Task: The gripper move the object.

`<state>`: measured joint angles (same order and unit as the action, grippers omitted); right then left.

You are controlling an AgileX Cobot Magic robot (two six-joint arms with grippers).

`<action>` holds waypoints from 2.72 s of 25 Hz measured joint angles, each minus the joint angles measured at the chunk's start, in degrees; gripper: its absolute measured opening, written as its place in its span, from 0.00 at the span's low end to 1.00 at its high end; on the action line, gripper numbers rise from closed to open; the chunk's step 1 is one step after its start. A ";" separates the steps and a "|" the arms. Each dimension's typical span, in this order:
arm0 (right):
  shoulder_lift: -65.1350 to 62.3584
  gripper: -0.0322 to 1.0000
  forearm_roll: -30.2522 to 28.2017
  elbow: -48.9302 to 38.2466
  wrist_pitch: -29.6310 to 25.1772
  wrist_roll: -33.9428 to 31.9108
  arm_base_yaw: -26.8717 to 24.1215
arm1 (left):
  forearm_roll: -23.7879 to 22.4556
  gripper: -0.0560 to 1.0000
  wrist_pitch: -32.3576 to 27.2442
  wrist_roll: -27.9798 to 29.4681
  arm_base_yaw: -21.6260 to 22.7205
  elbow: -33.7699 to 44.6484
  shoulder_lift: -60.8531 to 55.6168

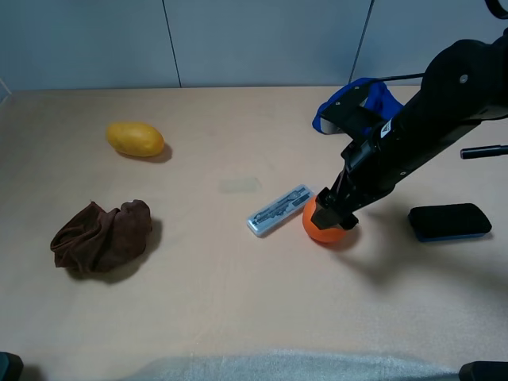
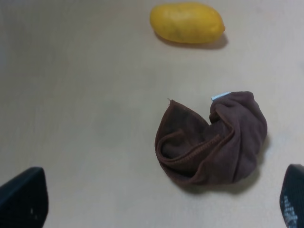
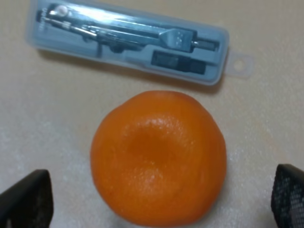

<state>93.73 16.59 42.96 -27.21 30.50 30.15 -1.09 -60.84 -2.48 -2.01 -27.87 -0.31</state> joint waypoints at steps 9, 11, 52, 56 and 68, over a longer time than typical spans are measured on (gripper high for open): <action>4.52 0.70 0.22 0.00 1.82 0.64 0.00 | -0.04 0.99 0.00 -0.05 0.00 0.00 0.00; 5.32 0.70 0.39 0.00 2.59 0.83 0.00 | -0.04 0.99 0.00 -0.05 0.00 0.00 0.00; 7.29 0.57 1.42 3.67 0.35 1.04 0.00 | -0.04 0.99 0.00 -0.05 0.00 0.00 0.00; 7.21 0.57 1.36 6.48 -3.56 0.60 0.00 | -0.04 0.99 0.00 -0.05 0.00 0.00 0.00; 7.21 0.57 -3.74 16.23 -16.58 -6.12 0.00 | -0.04 0.99 0.00 -0.05 0.00 0.00 0.00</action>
<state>100.94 12.85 59.18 -43.79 24.38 30.15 -1.13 -60.84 -2.53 -2.01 -27.87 -0.31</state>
